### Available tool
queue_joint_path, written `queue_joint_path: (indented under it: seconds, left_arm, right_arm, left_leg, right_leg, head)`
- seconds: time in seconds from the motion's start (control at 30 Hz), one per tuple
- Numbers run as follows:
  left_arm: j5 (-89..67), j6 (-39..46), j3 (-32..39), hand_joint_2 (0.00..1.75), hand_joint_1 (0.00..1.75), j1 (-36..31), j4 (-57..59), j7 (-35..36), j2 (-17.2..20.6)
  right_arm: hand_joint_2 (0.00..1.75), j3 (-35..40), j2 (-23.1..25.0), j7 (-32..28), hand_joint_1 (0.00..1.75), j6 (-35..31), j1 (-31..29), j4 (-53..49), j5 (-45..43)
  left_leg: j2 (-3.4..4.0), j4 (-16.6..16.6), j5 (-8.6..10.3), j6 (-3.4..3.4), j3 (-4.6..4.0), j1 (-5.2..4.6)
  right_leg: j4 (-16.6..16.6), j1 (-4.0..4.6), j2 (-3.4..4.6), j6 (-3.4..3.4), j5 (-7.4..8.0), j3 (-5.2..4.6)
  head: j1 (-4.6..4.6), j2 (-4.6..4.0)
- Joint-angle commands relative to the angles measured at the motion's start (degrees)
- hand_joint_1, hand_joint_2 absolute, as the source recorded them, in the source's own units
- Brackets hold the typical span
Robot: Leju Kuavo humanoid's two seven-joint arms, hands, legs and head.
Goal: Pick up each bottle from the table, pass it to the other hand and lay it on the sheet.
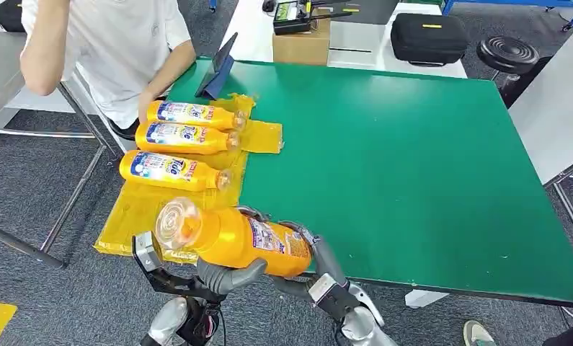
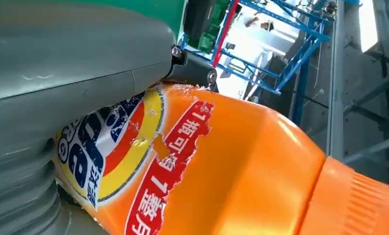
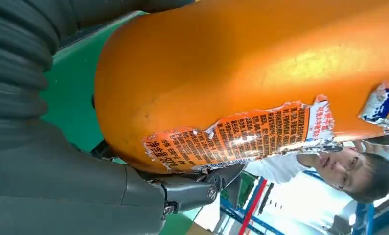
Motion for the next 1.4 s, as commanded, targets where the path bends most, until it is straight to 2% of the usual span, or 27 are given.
queue_joint_path:
  seconds: [0.03, 0.07, 0.13, 0.17, 0.23, 0.3, 0.33, 0.5, 0.53, 0.57, 0.6, 0.67, 0.83, 0.87, 0.9, 0.97, 1.0, 1.03, 1.07, 1.13, 1.17, 1.23, 1.27, 1.4]
  left_arm:
    - [1.3, -2.1, -2.9, 1.75, 1.75, -2.6, 7.6, 3.3, 0.4]
    - [2.9, -2.6, -2.3, 1.75, 1.75, -2.9, 8.3, 4.2, 0.1]
    - [6.8, -2.2, -0.4, 1.75, 1.75, -3.4, 9.2, 6.1, -0.6]
    - [9.3, -1.5, 1.7, 1.75, 1.75, -3.3, 9.1, 7.1, -1.6]
    - [14.1, 1.2, 5.9, 1.75, 1.75, -3.2, 7.9, 9.8, -3.2]
    - [15.6, 2.9, 7.9, 1.75, 1.75, -3.7, 7.2, 10.5, -3.3]
    - [17.1, 4.5, 10.6, 1.75, 1.75, -4.4, 6.7, 10.4, -3.4]
    - [16.6, 7.2, 13.3, 1.75, 1.75, -4.9, 6.7, 9.6, -3.0]
    - [13.9, 8.7, 14.0, 1.75, 1.75, -5.0, 6.5, 7.7, -2.1]
    - [3.6, 15.3, 13.8, 1.75, 1.75, -5.4, 5.7, 1.4, -1.0]
    - [-0.5, 18.1, 13.6, 1.75, 1.75, -5.8, 5.4, -0.5, -0.6]
    - [-3.6, 18.9, 14.2, 1.75, 1.75, -7.2, 4.1, -1.0, 0.5]
    - [-3.6, 18.7, 14.6, 1.75, 1.75, -7.7, 3.7, -0.6, 1.0]
    - [-5.6, 18.6, 15.2, 1.75, 1.75, -7.7, 2.8, -1.2, 2.0]
    - [-7.2, 19.7, 15.9, 1.75, 1.75, -8.1, 2.5, -1.4, 2.8]
    - [-12.6, 22.5, 17.0, 1.75, 1.75, -9.8, 2.5, -1.2, 4.8]
    - [-22.2, 28.6, 17.0, 1.75, 1.75, -11.3, 4.0, -0.6, 6.5]
    - [-22.2, 28.6, 17.0, 1.75, 1.75, -11.3, 4.0, -0.6, 6.5]
    - [-38.0, 40.3, 15.5, 1.75, 1.75, -14.1, 9.1, 0.0, 8.7]
    - [-55.8, 48.1, 14.5, 1.75, 1.75, -17.7, 18.1, 7.5, 9.8]
    - [-60.6, 48.5, 14.2, 1.75, 1.75, -19.5, 23.2, 9.5, 10.2]
    - [-60.6, 48.5, 14.2, 1.75, 1.75, -19.5, 23.2, 9.5, 10.2]
    - [-64.6, 48.6, 13.9, 1.75, 1.75, -20.8, 27.8, 11.2, 10.7]
    - [-78.6, 49.8, 12.9, 1.75, 1.75, -21.4, 31.2, 18.8, 12.1]
  right_arm:
    - [1.75, 0.8, 0.0, 0.2, 0.0, -0.3, -1.9, 2.9, 0.5]
    - [0.0, 1.8, -0.6, 0.2, 0.0, -3.1, -1.4, -0.5, 0.6]
    - [0.0, 2.8, -1.1, 0.2, 0.0, -7.2, -0.9, -4.9, -2.4]
    - [0.0, 3.8, -1.7, 0.2, 0.0, -11.7, -0.5, -8.0, -2.3]
    - [0.0, 4.0, -2.1, 0.2, 0.0, -16.4, 0.0, -10.9, -2.2]
    - [0.0, 5.1, -3.2, 0.2, 0.0, -15.0, 0.1, -14.7, -5.4]
    - [0.0, 5.3, -3.6, 0.2, 0.0, -17.1, 0.6, -18.1, -7.1]
    - [0.0, 5.5, -3.3, 0.2, 0.0, -19.6, 0.9, -18.5, -6.6]
    - [0.0, 5.4, -3.3, 0.2, 0.0, -20.2, 1.0, -18.6, -6.7]
    - [0.0, 5.8, -3.7, 0.2, 0.0, -21.9, 0.9, -18.9, -6.7]
    - [0.0, 6.2, -3.9, 0.2, 0.0, -23.0, 0.8, -19.1, -6.4]
    - [0.0, 6.3, -4.6, 0.2, 0.0, -26.6, 0.5, -19.5, -5.1]
    - [0.0, 6.1, -4.7, 0.2, 0.0, -26.4, 0.2, -19.4, -5.4]
    - [0.0, 5.1, -3.7, 0.2, 0.0, -31.0, 0.6, -21.0, -6.4]
    - [0.0, 4.4, -3.4, 0.2, 0.0, -31.7, 0.9, -21.5, -7.1]
    - [0.0, 3.6, -2.8, 0.2, 0.0, -35.7, 1.2, -23.9, -6.8]
    - [0.0, 3.1, -2.4, 0.2, 0.0, -36.9, 1.6, -25.3, -7.5]
    - [0.0, 3.1, -2.4, 0.2, 0.0, -36.9, 1.6, -25.3, -7.5]
    - [0.0, 3.0, -2.2, 0.2, 0.0, -37.6, 2.0, -26.8, -7.2]
    - [0.0, 2.7, -1.8, 0.2, 0.0, -37.2, 2.7, -27.4, -7.6]
    - [0.0, 2.5, -1.5, 0.2, 0.0, -36.4, 2.9, -27.6, -7.6]
    - [0.0, 2.5, -1.5, 0.2, 0.0, -36.4, 2.9, -27.6, -7.6]
    - [0.0, 2.2, -1.3, 0.2, 0.0, -36.1, 3.3, -27.4, -7.6]
    - [0.0, -0.5, -0.2, 0.2, 0.0, -33.6, 4.8, -26.6, -9.0]
  left_leg:
    - [0.01, -0.1, -0.06, -0.07, 0.27, 0.03]
    - [0.0, -0.1, -0.04, -0.06, 0.19, 0.02]
    - [0.02, 0.0, -0.12, -0.1, 0.32, 0.02]
    - [0.04, 0.0, -0.03, -0.05, 0.09, 0.02]
    - [0.08, 0.1, -0.15, -0.1, 0.23, 0.04]
    - [0.04, 0.1, -0.14, -0.1, 0.21, 0.06]
    - [0.08, 0.1, -0.14, -0.1, 0.2, 0.06]
    - [0.14, 0.1, -0.17, -0.11, 0.23, 0.05]
    - [0.17, 0.0, -0.14, -0.13, 0.3, 0.08]
    - [0.12, 0.0, -0.17, -0.16, 0.42, 0.11]
    - [0.04, 0.0, -0.04, -0.09, 0.17, 0.04]
    - [0.07, 0.0, -0.07, -0.09, 0.2, 0.06]
    - [0.03, 0.0, -0.07, -0.08, 0.2, 0.08]
    - [0.04, 0.0, -0.02, -0.05, 0.1, 0.05]
    - [0.09, 0.0, -0.08, -0.09, 0.24, 0.09]
    - [0.13, 0.0, -0.11, -0.13, 0.21, 0.08]
    - [0.05, 0.0, -0.03, -0.1, 0.07, 0.08]
    - [0.04, 0.0, -0.09, -0.14, 0.19, 0.11]
    - [0.02, 0.0, -0.03, -0.11, 0.13, 0.08]
    - [-0.02, -0.1, 0.0, -0.13, 0.2, 0.08]
    - [-0.09, -0.1, 0.05, -0.1, 0.18, 0.06]
    - [-0.14, -0.1, 0.06, -0.12, 0.24, 0.09]
    - [-0.03, -0.1, 0.06, -0.12, 0.19, 0.12]
    - [-0.02, -0.1, 0.0, -0.15, 0.38, 0.16]
  right_leg:
    - [-0.1, 0.04, -0.06, -0.12, -0.06, 0.28]
    - [-0.1, 0.04, -0.06, -0.09, -0.04, 0.21]
    - [0.0, 0.05, -0.06, -0.16, -0.12, 0.33]
    - [0.0, 0.03, -0.01, -0.08, -0.03, 0.09]
    - [0.1, 0.07, -0.01, -0.16, -0.14, 0.23]
    - [0.0, 0.08, -0.04, -0.15, -0.13, 0.23]
    - [0.1, 0.08, 0.0, -0.16, -0.11, 0.21]
    - [0.1, 0.07, 0.05, -0.17, -0.13, 0.23]
    - [0.0, 0.11, 0.02, -0.19, -0.11, 0.27]
    - [0.0, 0.14, -0.05, -0.24, -0.16, 0.39]
    - [0.0, 0.06, -0.08, -0.13, -0.07, 0.15]
    - [0.0, 0.08, -0.03, -0.13, -0.07, 0.18]
    - [0.0, 0.09, -0.05, -0.13, -0.07, 0.21]
    - [0.0, 0.05, -0.01, -0.09, -0.02, 0.11]
    - [0.0, 0.09, 0.01, -0.14, -0.07, 0.25]
    - [0.1, 0.09, 0.03, -0.18, -0.1, 0.19]
    - [0.1, 0.08, -0.02, -0.14, -0.05, 0.06]
    - [0.1, 0.11, -0.05, -0.2, -0.11, 0.2]
    - [0.1, 0.08, -0.04, -0.15, -0.06, 0.13]
    - [0.0, 0.08, -0.11, -0.17, -0.06, 0.19]
    - [0.0, 0.06, -0.18, -0.14, -0.04, 0.18]
    - [0.0, 0.08, -0.21, -0.14, -0.05, 0.24]
    - [0.0, 0.13, -0.09, -0.11, -0.03, 0.18]
    - [-0.1, 0.17, -0.15, -0.18, -0.09, 0.39]
  head:
    - [0.0, 0.0]
    - [0.0, 0.0]
    - [0.0, 0.0]
    - [0.0, 0.0]
    - [0.0, -0.02]
    - [-0.02, 0.0]
    - [0.0, 0.0]
    - [0.0, 0.0]
    - [0.0, 0.0]
    - [0.0, 0.0]
    - [0.0, 0.0]
    - [0.0, 0.0]
    - [0.0, 0.0]
    - [0.0, 0.0]
    - [0.02, 0.0]
    - [0.0, 0.0]
    - [0.02, 0.0]
    - [0.0, 0.0]
    - [0.02, 0.0]
    - [0.0, 0.0]
    - [-0.02, 0.0]
    - [0.02, 0.0]
    - [0.02, 0.0]
    - [0.02, 0.0]
